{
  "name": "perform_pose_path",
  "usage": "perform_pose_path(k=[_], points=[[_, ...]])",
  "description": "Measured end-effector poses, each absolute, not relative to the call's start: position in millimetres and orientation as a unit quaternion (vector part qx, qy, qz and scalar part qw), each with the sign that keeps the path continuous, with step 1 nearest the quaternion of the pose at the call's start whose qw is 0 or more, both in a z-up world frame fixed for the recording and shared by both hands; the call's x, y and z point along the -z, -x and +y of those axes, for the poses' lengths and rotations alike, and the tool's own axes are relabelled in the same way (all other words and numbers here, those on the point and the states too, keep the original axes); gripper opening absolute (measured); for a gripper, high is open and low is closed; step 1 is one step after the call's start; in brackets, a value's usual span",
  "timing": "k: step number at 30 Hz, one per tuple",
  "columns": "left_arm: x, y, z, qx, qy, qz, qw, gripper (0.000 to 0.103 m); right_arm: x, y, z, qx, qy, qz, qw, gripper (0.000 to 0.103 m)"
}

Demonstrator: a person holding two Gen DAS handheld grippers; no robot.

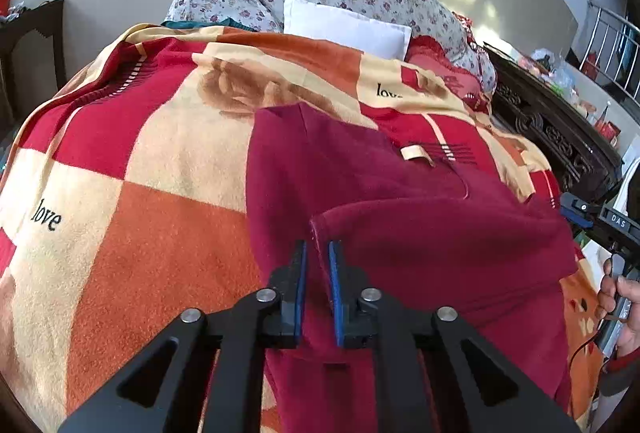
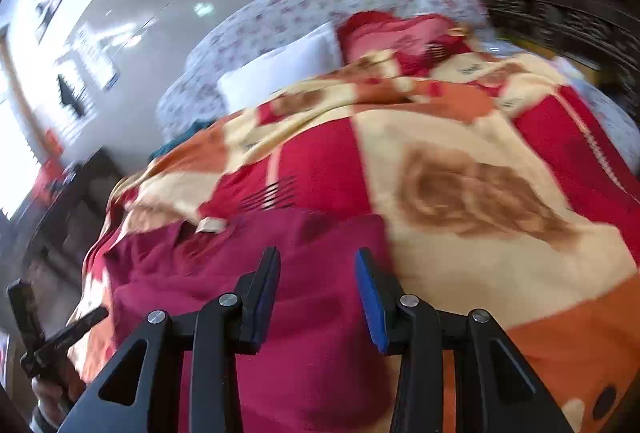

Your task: Fold small clothes

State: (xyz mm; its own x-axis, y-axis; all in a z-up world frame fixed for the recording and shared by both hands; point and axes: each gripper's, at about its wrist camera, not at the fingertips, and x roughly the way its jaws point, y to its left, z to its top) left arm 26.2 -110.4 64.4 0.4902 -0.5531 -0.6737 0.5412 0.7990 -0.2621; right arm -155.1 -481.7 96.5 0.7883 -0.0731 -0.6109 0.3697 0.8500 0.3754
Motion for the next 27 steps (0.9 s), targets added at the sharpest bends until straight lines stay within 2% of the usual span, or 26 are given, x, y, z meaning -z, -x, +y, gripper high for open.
perform_pose_path(k=[1, 3, 4, 10, 13, 22, 24, 25, 26, 27], points=[[-66, -26, -109, 0.316, 0.011, 0.389, 0.865, 0.033, -97, 148, -476, 0.104, -0.244, 0.315, 0.911, 0.043], [-68, -27, -106, 0.317, 0.020, 0.380, 0.868, 0.050, -98, 138, -461, 0.082, -0.225, 0.332, 0.912, 0.043], [-69, -27, -106, 0.320, 0.023, 0.378, 0.869, 0.053, -99, 133, -450, 0.079, -0.201, 0.339, 0.915, 0.043], [-70, -30, -119, 0.330, 0.016, 0.381, 0.863, 0.056, -67, 109, -403, 0.104, -0.083, 0.389, 0.912, 0.044], [-61, -26, -129, 0.327, -0.014, 0.388, 0.862, 0.056, -65, 111, -386, 0.121, -0.014, 0.389, 0.913, 0.044], [-37, -22, -134, 0.313, -0.022, 0.394, 0.864, 0.056, -76, 102, -393, 0.091, -0.070, 0.397, 0.910, 0.044], [-34, -19, -135, 0.313, -0.032, 0.385, 0.868, 0.058, -78, 96, -390, 0.107, -0.041, 0.402, 0.909, 0.045], [-32, -18, -136, 0.315, -0.033, 0.383, 0.868, 0.060, -81, 93, -387, 0.110, -0.014, 0.400, 0.910, 0.056], [-31, -18, -135, 0.317, -0.032, 0.382, 0.868, 0.061, -84, 92, -384, 0.098, 0.015, 0.397, 0.912, 0.072], [-30, -18, -135, 0.318, -0.031, 0.382, 0.867, 0.061, -86, 91, -384, 0.086, 0.032, 0.398, 0.913, 0.078]])
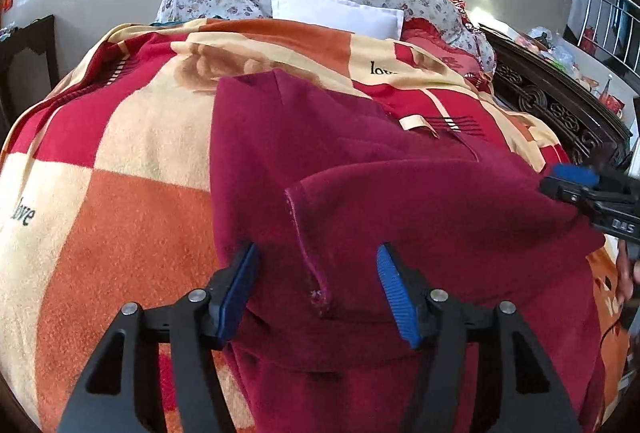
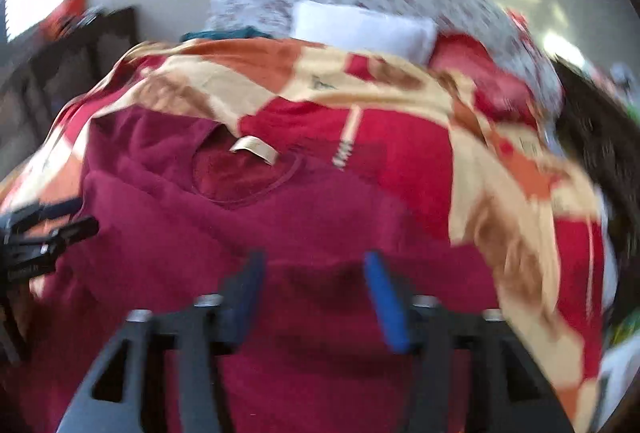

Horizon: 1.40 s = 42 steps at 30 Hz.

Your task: Fold small clothes

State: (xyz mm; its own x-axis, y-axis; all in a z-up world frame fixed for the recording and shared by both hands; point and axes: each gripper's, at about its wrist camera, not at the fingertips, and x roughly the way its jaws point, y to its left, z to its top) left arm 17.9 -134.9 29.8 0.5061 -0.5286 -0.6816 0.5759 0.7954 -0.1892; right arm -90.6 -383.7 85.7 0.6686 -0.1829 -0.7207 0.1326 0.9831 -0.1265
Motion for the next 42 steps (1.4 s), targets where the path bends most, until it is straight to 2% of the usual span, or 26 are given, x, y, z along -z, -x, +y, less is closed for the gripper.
perform_pose_path(k=[4, 6, 8, 9, 11, 13, 14, 22, 25, 28, 32, 38, 42], points=[[-28, -22, -129, 0.334, -0.006, 0.384, 0.861, 0.064, -80, 85, -388, 0.043, 0.098, 0.431, 0.896, 0.080], [-27, -24, -127, 0.338, 0.005, 0.388, 0.858, 0.064, -74, 82, -396, 0.035, 0.101, 0.443, 0.890, 0.077], [-26, -26, -126, 0.341, 0.010, 0.390, 0.855, 0.064, -69, 79, -403, 0.017, 0.089, 0.448, 0.889, 0.059], [-25, -25, -126, 0.343, 0.011, 0.389, 0.855, 0.065, -69, 80, -403, 0.011, 0.087, 0.446, 0.891, 0.055], [-26, -25, -127, 0.344, 0.010, 0.388, 0.855, 0.067, -69, 81, -398, 0.001, 0.098, 0.442, 0.892, 0.027], [-25, -25, -128, 0.345, 0.008, 0.387, 0.855, 0.068, -71, 85, -384, 0.009, 0.142, 0.430, 0.892, 0.011], [-25, -25, -128, 0.345, 0.008, 0.387, 0.855, 0.068, -73, 86, -381, 0.018, 0.157, 0.424, 0.892, 0.008], [-25, -24, -128, 0.346, 0.007, 0.387, 0.855, 0.069, -70, 72, -403, 0.075, 0.093, 0.406, 0.906, 0.007], [-24, -25, -127, 0.348, 0.010, 0.389, 0.853, 0.070, -70, 71, -404, 0.082, 0.083, 0.404, 0.907, 0.011], [-24, -26, -127, 0.350, 0.012, 0.390, 0.852, 0.071, -93, 95, -414, 0.100, 0.044, 0.387, 0.916, 0.015], [-24, -25, -128, 0.350, 0.008, 0.389, 0.852, 0.073, -107, 145, -421, 0.120, 0.007, 0.379, 0.917, 0.016], [-24, -21, -137, 0.346, -0.018, 0.385, 0.856, 0.081, -65, 177, -423, 0.154, -0.013, 0.435, 0.887, 0.015], [-25, -14, -148, 0.329, -0.056, 0.381, 0.862, 0.084, -58, 182, -426, 0.165, -0.032, 0.417, 0.893, 0.015]])
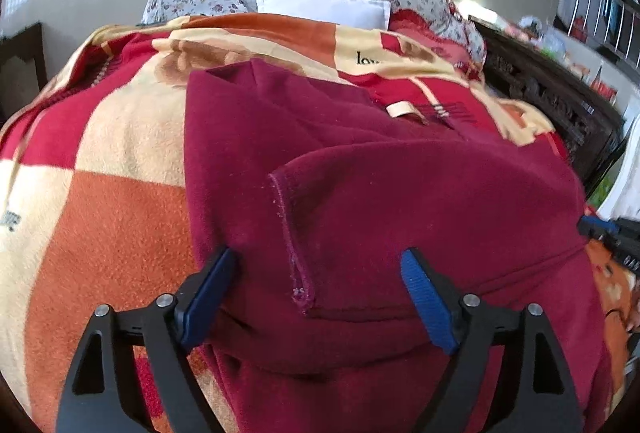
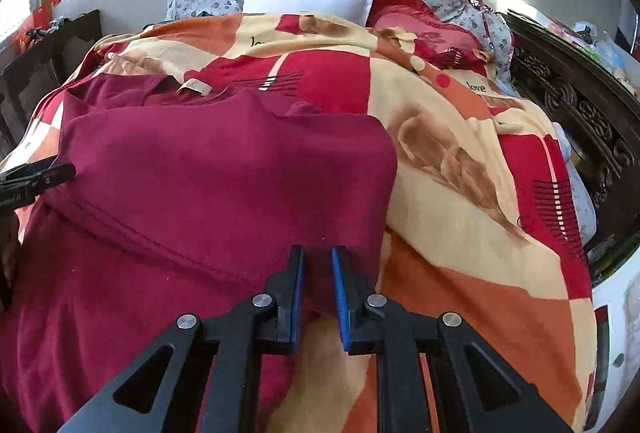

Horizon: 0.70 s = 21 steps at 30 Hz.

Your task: Fold small clothes

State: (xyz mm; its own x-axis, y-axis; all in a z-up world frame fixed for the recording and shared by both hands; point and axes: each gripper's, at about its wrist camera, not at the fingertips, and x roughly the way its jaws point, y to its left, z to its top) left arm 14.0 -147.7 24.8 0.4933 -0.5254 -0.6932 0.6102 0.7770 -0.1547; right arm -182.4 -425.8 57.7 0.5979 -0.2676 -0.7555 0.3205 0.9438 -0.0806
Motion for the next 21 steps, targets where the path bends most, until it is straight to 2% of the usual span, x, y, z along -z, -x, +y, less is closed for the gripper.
perform_pose_path(k=[6, 7, 8, 10, 13, 17, 21], points=[[-46, 11, -124, 0.312, -0.058, 0.387, 0.866, 0.084, -88, 217, -416, 0.138, -0.093, 0.400, 0.901, 0.016], [-48, 15, -118, 0.310, -0.054, 0.390, 0.865, 0.084, -91, 227, -408, 0.108, -0.114, 0.397, 0.905, 0.020], [-51, 19, -112, 0.309, -0.050, 0.393, 0.865, 0.084, -92, 232, -400, 0.084, -0.125, 0.397, 0.905, 0.030], [-55, 31, -97, 0.306, -0.041, 0.396, 0.865, 0.084, -87, 239, -375, 0.049, -0.120, 0.408, 0.904, 0.040], [-57, 51, -81, 0.294, -0.038, 0.407, 0.864, 0.084, -73, 238, -350, 0.072, -0.072, 0.429, 0.897, 0.040], [-59, 87, -60, 0.300, -0.044, 0.413, 0.859, 0.084, -58, 259, -334, 0.005, -0.126, 0.451, 0.883, 0.041], [-50, 120, -43, 0.306, -0.053, 0.429, 0.848, 0.084, -50, 284, -304, -0.046, -0.114, 0.459, 0.880, 0.053]])
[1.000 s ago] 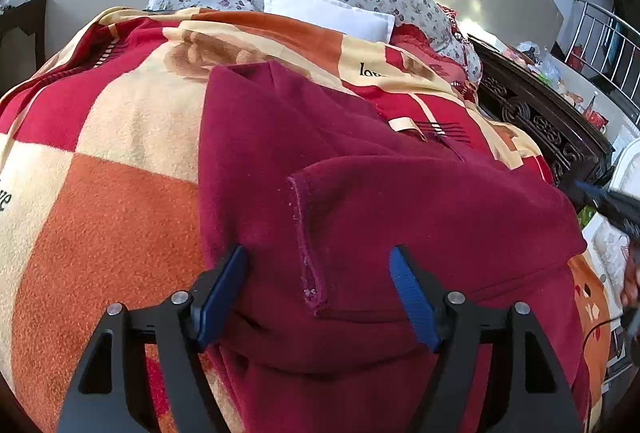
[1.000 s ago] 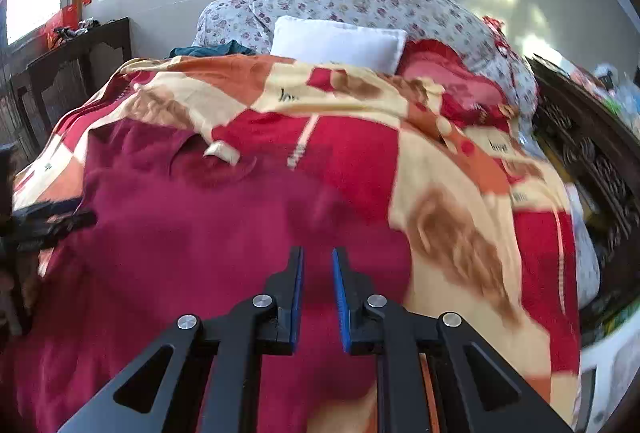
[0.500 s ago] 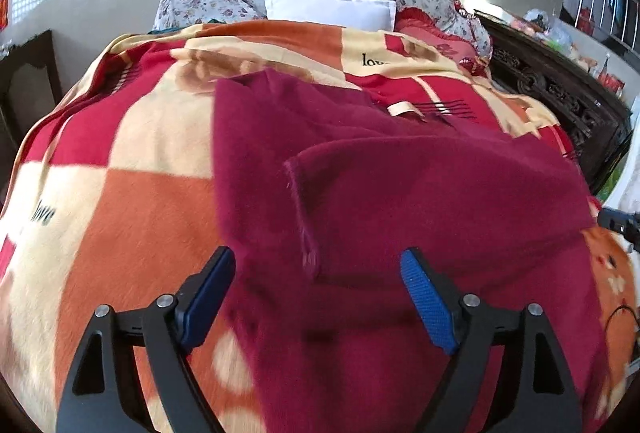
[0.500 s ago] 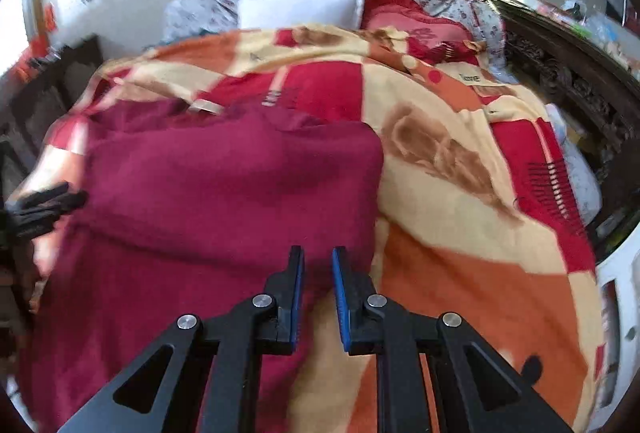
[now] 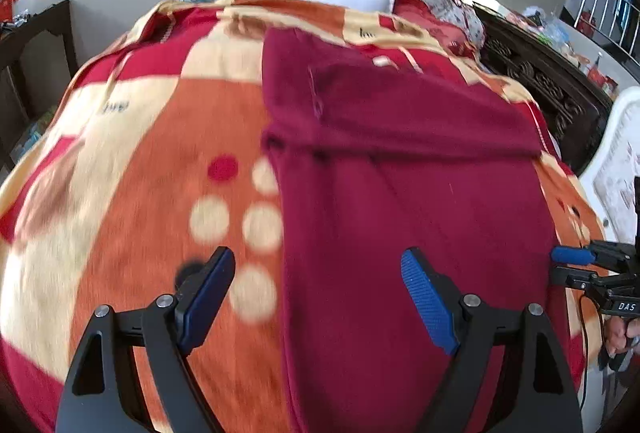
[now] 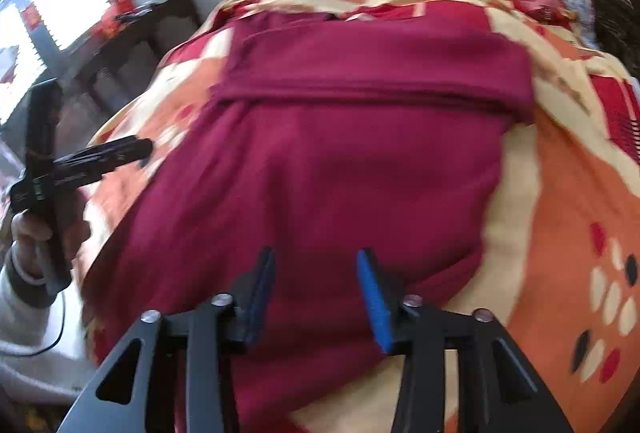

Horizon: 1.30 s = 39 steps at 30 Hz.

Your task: Fold small clothes

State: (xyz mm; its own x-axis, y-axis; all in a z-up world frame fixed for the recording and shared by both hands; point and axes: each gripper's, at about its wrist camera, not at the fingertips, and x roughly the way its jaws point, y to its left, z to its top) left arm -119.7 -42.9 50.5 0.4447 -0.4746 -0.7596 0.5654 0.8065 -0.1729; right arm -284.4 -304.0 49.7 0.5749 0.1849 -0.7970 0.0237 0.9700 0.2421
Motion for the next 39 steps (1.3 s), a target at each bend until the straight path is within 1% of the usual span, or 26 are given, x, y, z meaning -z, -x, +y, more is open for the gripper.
perform_pose_path(k=[4, 8, 11, 14, 16, 17, 18, 20, 21, 23, 29, 31, 36, 37, 39], points=[[-41, 144, -28, 0.309, -0.051, 0.448, 0.837, 0.084, -40, 307, -279, -0.046, -0.039, 0.504, 0.862, 0.053], [-43, 163, -13, 0.309, -0.056, 0.446, 0.838, 0.084, -50, 343, -284, -0.017, -0.009, 0.526, 0.850, 0.053], [-45, 172, 1, 0.313, -0.033, 0.451, 0.835, 0.084, -49, 368, -294, 0.010, 0.008, 0.541, 0.841, 0.053], [-43, 178, 8, 0.312, -0.027, 0.454, 0.834, 0.084, -50, 387, -315, 0.031, -0.051, 0.530, 0.846, 0.054], [-41, 181, 9, 0.308, -0.031, 0.454, 0.836, 0.084, -58, 392, -322, 0.017, -0.122, 0.494, 0.861, 0.054], [-40, 181, 9, 0.306, -0.031, 0.456, 0.835, 0.084, -64, 392, -321, 0.006, -0.143, 0.472, 0.870, 0.056], [-39, 181, 10, 0.306, -0.027, 0.461, 0.833, 0.084, -69, 386, -314, -0.003, -0.139, 0.461, 0.877, 0.057], [-38, 180, 11, 0.304, -0.019, 0.468, 0.830, 0.084, -78, 376, -296, -0.035, -0.112, 0.445, 0.888, 0.064], [-38, 181, 12, 0.302, -0.015, 0.469, 0.830, 0.084, -79, 371, -290, -0.052, -0.113, 0.446, 0.886, 0.066], [-39, 183, 14, 0.297, -0.015, 0.465, 0.834, 0.084, -73, 357, -285, -0.083, -0.158, 0.456, 0.872, 0.067], [-38, 186, 20, 0.273, -0.019, 0.453, 0.848, 0.084, -43, 340, -276, -0.040, -0.234, 0.469, 0.850, 0.068], [-36, 186, 19, 0.274, -0.021, 0.455, 0.847, 0.084, -37, 337, -273, -0.040, -0.261, 0.466, 0.845, 0.071], [-34, 185, 15, 0.278, -0.020, 0.458, 0.844, 0.084, -34, 335, -261, -0.003, -0.224, 0.458, 0.860, 0.071], [-33, 186, 15, 0.278, -0.017, 0.459, 0.844, 0.084, -35, 337, -260, 0.001, -0.215, 0.457, 0.863, 0.068], [-33, 186, 15, 0.278, -0.015, 0.459, 0.844, 0.084, -36, 337, -251, 0.013, -0.178, 0.456, 0.872, 0.057]])
